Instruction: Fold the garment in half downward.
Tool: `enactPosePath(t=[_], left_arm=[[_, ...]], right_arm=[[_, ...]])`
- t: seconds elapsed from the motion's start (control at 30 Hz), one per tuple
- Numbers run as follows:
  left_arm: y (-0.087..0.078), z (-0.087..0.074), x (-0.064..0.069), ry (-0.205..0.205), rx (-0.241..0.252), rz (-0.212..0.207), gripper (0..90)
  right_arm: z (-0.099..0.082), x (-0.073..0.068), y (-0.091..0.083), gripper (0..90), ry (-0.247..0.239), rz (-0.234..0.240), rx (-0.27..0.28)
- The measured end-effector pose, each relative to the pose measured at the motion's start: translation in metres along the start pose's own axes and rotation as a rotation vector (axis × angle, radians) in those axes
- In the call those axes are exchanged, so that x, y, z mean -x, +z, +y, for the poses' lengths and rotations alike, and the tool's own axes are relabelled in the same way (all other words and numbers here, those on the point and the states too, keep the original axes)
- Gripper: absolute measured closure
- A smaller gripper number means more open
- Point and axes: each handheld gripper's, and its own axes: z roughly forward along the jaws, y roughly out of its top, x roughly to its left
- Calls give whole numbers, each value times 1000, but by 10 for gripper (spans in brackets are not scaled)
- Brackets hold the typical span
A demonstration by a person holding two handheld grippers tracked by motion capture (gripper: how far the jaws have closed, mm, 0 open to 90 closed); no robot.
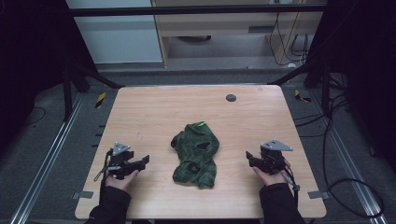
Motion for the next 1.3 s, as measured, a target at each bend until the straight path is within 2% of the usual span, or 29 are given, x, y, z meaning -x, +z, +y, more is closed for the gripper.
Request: enactPosePath(t=[0.13, 0.23, 0.4, 0.47, 0.73, 0.83, 0.97, 1.3], left_arm=[[-1, 1, 4, 11, 1, -12, 294], [-1, 2, 6, 11, 2, -21, 306], [-1, 4, 7, 25, 1, -34, 311], [-3, 5, 7, 13, 7, -52, 316], [-5, 14, 10, 25, 19, -56, 325], [-6, 18, 10, 34, 27, -55, 327], [-8, 24, 9, 37, 31, -60, 331], [-8, 46, 11, 56, 50, -74, 334]], right_arm=[[1, -2, -2, 365, 5, 21, 0], [2, -4, -4, 371, -12, 35, 12], [7, -13, -7, 377, -18, 76, 17], [9, -17, -8, 381, -29, 93, 25], [23, -27, -13, 387, -55, 151, 35], [28, -30, -14, 391, -43, 174, 39], [37, -31, -15, 406, -42, 193, 53], [62, -33, -15, 430, -46, 198, 85]])
